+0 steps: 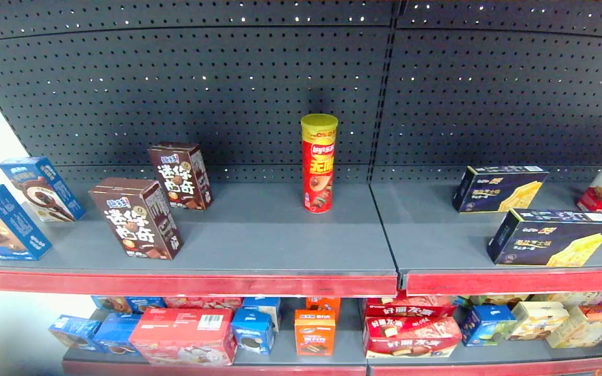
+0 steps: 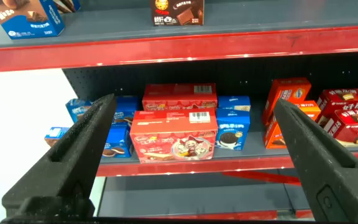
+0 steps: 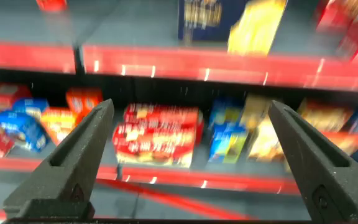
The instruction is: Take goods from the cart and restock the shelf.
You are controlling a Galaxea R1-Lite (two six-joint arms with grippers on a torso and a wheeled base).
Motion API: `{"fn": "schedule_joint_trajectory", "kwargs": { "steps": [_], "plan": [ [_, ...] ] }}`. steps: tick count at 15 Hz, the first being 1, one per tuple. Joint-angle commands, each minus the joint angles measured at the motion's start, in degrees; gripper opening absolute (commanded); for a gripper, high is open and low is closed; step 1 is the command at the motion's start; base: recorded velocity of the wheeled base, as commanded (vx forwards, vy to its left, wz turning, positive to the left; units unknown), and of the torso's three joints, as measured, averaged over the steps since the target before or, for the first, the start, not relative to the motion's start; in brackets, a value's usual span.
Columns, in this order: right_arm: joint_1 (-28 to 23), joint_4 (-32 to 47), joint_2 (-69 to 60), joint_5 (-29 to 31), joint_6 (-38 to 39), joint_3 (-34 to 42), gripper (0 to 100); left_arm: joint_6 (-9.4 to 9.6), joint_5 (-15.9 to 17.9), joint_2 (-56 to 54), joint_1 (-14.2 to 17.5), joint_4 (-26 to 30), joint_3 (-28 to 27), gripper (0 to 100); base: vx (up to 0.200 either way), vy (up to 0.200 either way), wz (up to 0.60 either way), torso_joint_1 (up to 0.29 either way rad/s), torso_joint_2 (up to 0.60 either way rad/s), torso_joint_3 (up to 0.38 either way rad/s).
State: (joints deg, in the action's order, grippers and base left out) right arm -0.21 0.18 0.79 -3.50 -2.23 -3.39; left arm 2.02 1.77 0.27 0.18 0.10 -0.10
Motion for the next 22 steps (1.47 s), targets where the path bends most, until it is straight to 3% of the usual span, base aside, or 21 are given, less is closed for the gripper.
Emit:
{"fn": "schedule_joint_trajectory", "kwargs": {
  "steps": [1, 3, 5, 9, 13, 22],
  "plan": [
    [-1.55, 3.07, 9.14, -0.98, -3.31, -11.73, 100, 0.00, -0.01, 0.00, -0.01, -0.01, 0.01, 100, 0.000, 0.000, 0.00, 0.000, 0.00, 0.000],
    [-2.69, 8.61, 10.90, -0.10, -3.04, -18.67, 100, 0.00, -0.01, 0.00, -0.01, -0.01, 0.01, 100, 0.000, 0.000, 0.00, 0.000, 0.00, 0.000],
    [-6.21, 12.39, 10.90, 0.42, -1.11, -20.43, 100, 0.00, -0.01, 0.00, -0.01, -0.01, 0.01, 100, 0.000, 0.000, -0.30, 0.001, 0.00, 0.004],
    [-6.91, 12.56, 9.14, 0.60, -1.02, -20.17, 100, 0.00, -0.01, 0.00, -0.01, -0.01, 0.01, 100, 0.000, 0.000, -0.60, 0.006, 0.00, 0.000],
    [-7.00, 13.35, 5.36, 0.51, -1.02, -18.23, 100, 0.00, -0.01, 0.00, -0.01, -0.01, 0.01, 100, 0.000, 0.000, 0.00, 0.000, 0.00, 0.000],
    [-9.37, 13.70, 4.83, 0.69, -1.02, -17.70, 100, 0.00, -0.01, 0.00, -0.01, -0.01, 0.01, 100, 0.000, 0.000, -0.60, 0.003, 0.00, 0.001]
  ]
}}
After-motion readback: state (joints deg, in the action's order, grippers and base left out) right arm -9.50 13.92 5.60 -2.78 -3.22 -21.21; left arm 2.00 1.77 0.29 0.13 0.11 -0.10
